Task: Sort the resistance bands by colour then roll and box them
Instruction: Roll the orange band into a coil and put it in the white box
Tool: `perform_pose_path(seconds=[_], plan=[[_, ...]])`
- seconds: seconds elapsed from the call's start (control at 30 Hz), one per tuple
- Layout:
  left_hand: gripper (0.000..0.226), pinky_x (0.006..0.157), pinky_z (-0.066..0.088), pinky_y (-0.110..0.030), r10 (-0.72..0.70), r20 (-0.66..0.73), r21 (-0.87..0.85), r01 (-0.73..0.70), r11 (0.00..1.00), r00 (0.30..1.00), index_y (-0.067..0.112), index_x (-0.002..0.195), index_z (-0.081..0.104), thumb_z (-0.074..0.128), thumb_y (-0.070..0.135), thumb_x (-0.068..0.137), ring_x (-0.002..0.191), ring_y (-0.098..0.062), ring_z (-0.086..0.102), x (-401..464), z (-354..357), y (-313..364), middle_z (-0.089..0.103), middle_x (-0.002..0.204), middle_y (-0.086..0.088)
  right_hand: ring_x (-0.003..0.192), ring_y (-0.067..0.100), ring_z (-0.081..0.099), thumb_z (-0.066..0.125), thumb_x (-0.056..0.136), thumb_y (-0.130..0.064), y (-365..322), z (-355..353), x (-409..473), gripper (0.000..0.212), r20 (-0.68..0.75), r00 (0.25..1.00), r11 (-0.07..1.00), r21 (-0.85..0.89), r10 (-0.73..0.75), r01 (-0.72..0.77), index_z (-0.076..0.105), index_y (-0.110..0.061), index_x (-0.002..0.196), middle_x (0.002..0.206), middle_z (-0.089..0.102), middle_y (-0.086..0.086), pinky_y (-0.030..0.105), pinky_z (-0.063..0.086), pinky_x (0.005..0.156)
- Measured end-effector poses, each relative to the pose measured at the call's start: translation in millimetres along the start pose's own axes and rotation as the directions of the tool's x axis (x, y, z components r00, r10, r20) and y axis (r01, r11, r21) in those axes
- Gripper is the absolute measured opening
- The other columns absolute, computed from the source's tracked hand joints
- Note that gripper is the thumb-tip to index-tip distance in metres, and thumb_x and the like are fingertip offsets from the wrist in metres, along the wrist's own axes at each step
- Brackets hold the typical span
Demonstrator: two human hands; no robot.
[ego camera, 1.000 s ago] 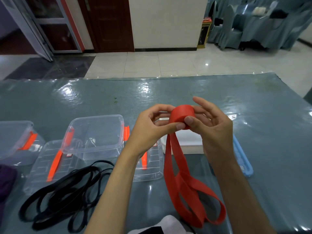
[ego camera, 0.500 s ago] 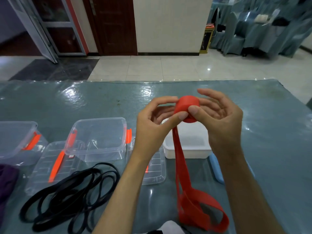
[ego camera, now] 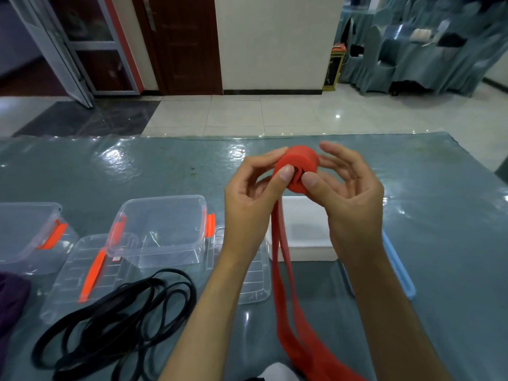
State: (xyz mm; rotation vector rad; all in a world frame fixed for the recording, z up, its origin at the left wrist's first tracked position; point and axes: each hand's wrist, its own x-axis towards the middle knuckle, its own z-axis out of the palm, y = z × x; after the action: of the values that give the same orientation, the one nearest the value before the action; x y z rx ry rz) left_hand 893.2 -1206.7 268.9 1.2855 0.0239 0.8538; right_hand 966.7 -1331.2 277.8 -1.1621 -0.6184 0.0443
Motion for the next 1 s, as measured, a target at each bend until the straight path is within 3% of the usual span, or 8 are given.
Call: perform_pose_path(seconds=[0.2,0.37,0.47,0.6,0.7,0.8,0.9,1.0], plan=[[0.037,0.1,0.056,-0.034,-0.035,0.024,0.045,0.034,0.998,0.999,0.032,0.133,0.071,0.071,0.014,0.1,0.117,-0.028,0.07,-5,-1,-10,0.072,0.126,-0.016,0.115,0.042,0.071,0.085,0.086,-0.02,5,-2,-2,0.037,0.033,0.998,0.996,0.073,0.049,-0.051,0.07,-0.011,0.119,0.12,0.075,0.018,0.058,0.056,0.102],[0.033,0.089,0.059,-0.029,-0.021,-0.057,-0.029,0.02,0.999,0.998,0.014,0.11,0.076,0.088,0.01,0.079,0.104,-0.023,0.076,-6,-3,-10,0.078,0.109,-0.01,0.103,0.026,0.078,0.09,0.076,-0.028,0,-10,3,0.034,0.018,0.994,0.993,-0.032,0.112,-0.112,0.067,-0.017,0.099,0.104,0.079,0.003,0.039,0.063,0.088],[0.03,0.086,0.058,-0.023,-0.073,-0.095,-0.104,0.063,0.993,0.993,0.013,0.104,0.076,0.088,0.007,0.078,0.099,-0.016,0.076,-6,0,-15,0.077,0.102,-0.007,0.102,0.024,0.076,0.089,0.079,-0.023,3,-3,1,0.034,-0.009,0.998,0.997,-0.024,0.069,-0.069,0.073,-0.024,0.109,0.102,0.077,-0.003,0.042,0.063,0.089],[0.031,0.09,0.058,-0.024,-0.102,-0.03,-0.077,0.099,0.992,0.994,0.019,0.113,0.08,0.084,0.008,0.084,0.106,-0.019,0.075,-6,-7,-20,0.077,0.114,-0.015,0.1,0.03,0.077,0.088,0.083,-0.023,12,5,-7,0.03,-0.055,0.989,0.983,0.134,0.135,-0.127,0.069,-0.012,0.104,0.102,0.079,0.003,0.043,0.063,0.089],[0.026,0.084,0.058,-0.022,-0.052,-0.122,-0.042,0.047,0.998,0.991,0.018,0.104,0.081,0.087,0.019,0.079,0.097,-0.017,0.076,-5,-12,-17,0.08,0.103,-0.008,0.107,0.038,0.075,0.087,0.083,-0.016,18,-1,-7,0.03,0.01,0.982,0.978,0.089,0.19,-0.19,0.06,-0.008,0.093,0.11,0.077,0.014,0.051,0.061,0.095],[0.019,0.078,0.057,-0.02,-0.003,-0.219,-0.027,-0.003,1.0,0.976,0.015,0.096,0.078,0.087,0.019,0.08,0.087,-0.014,0.076,-7,-11,-17,0.08,0.092,-0.002,0.099,0.032,0.078,0.088,0.08,-0.024,16,-4,-4,0.03,0.074,0.968,0.968,0.051,0.242,-0.246,0.07,-0.016,0.102,0.105,0.078,0.008,0.047,0.064,0.088],[0.018,0.083,0.057,-0.02,-0.004,-0.207,-0.04,-0.005,0.999,0.978,0.009,0.104,0.078,0.083,0.011,0.087,0.095,-0.015,0.076,-11,-8,-19,0.079,0.102,-0.009,0.099,0.024,0.078,0.087,0.083,-0.022,12,1,0,0.038,0.048,0.987,0.988,0.036,0.151,-0.153,0.075,-0.028,0.118,0.107,0.078,0.0,0.035,0.064,0.083],[0.031,0.09,0.056,-0.022,-0.087,-0.131,-0.034,0.083,0.996,0.988,0.014,0.12,0.077,0.08,0.007,0.09,0.108,-0.017,0.075,-11,-12,-22,0.078,0.117,-0.012,0.1,0.025,0.078,0.083,0.085,-0.021,15,7,-2,0.031,-0.001,0.991,0.986,0.105,0.132,-0.132,0.076,-0.019,0.115,0.107,0.08,0.006,0.034,0.062,0.084]])
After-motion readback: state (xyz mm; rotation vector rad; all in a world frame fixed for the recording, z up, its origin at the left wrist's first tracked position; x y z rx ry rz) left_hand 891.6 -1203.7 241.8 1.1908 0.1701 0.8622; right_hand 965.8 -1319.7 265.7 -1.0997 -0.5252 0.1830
